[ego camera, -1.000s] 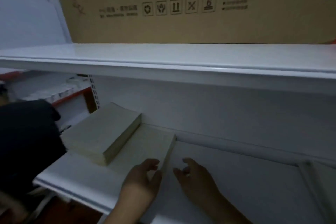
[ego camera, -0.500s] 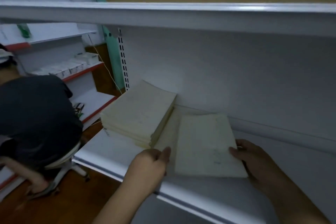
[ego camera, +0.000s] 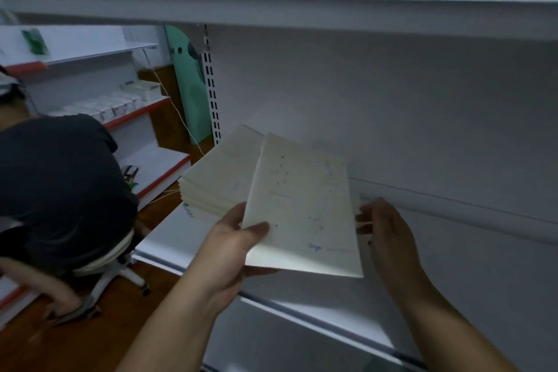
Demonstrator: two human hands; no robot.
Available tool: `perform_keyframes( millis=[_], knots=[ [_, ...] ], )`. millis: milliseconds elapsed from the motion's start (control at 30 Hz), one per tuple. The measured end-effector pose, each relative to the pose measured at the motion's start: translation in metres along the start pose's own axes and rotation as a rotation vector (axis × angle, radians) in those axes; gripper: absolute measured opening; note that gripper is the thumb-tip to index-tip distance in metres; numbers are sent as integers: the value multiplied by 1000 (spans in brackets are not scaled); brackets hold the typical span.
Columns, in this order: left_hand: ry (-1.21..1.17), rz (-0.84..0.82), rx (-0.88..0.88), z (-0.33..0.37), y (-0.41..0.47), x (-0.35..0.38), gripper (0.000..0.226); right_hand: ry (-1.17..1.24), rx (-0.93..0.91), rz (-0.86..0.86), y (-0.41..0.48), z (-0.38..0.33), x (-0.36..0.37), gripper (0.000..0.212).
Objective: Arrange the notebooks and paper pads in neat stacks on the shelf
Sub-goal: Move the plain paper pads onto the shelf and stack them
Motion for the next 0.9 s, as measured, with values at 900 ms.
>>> perform_keyframes(
  millis=[900],
  knots=[
    [-62,47,112,-3,-1,1,29,57,-51,-87,-12,-20,10,48]
  ],
)
Point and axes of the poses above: each hand's wrist, its own y-axis towards the middle knuckle, its own x-axis out of the palm, z = x × y, the point moved 4 cm from there along y, towards the middle knuckle, and after that the axes turned 4 degrees about z, right-handed, at the moved point
